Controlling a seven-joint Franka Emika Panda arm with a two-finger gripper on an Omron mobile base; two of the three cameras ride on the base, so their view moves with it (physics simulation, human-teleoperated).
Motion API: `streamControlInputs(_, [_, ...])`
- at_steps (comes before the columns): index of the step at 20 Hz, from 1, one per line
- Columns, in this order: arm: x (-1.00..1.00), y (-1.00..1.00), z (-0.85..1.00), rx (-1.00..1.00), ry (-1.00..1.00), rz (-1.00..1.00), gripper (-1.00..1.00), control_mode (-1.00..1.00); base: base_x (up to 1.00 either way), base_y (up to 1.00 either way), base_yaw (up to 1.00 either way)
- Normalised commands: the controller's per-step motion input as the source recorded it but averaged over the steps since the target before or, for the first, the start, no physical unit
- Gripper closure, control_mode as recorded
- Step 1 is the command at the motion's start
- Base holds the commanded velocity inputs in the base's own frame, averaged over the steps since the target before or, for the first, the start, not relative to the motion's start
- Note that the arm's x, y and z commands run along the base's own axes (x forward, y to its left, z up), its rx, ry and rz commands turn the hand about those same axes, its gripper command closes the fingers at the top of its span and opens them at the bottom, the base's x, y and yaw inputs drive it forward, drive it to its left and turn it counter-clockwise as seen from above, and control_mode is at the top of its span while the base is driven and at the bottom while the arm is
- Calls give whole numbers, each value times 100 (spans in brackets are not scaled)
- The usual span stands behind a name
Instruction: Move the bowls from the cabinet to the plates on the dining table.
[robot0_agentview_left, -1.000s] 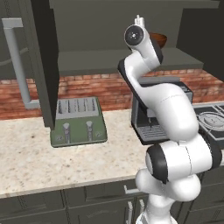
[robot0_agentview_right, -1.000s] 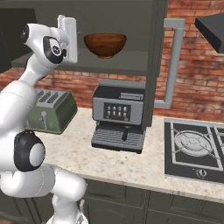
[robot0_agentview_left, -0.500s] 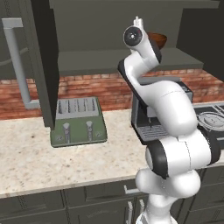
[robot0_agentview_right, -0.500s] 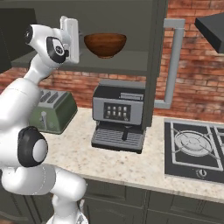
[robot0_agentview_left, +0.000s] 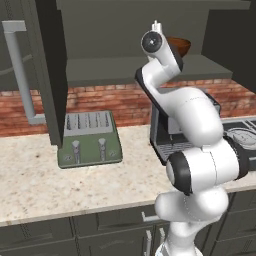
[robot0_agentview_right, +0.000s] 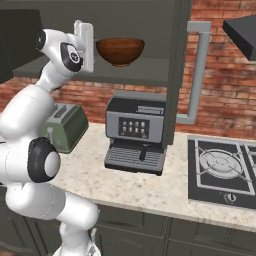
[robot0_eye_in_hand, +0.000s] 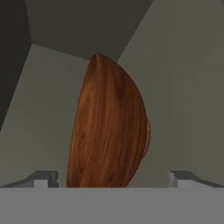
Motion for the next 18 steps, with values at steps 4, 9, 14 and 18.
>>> streamControlInputs(4, [28, -16, -2, 0, 0, 1, -100, -100, 0, 0, 0])
streamControlInputs(9, [31, -16, -4, 0, 0, 1, -100, -100, 0, 0, 0])
streamControlInputs(14, [20, -3, -14, 0, 0, 0, -100, -100, 0, 0, 0])
streamControlInputs(18, [18, 0, -21, 0, 0, 0, -100, -100, 0, 0, 0])
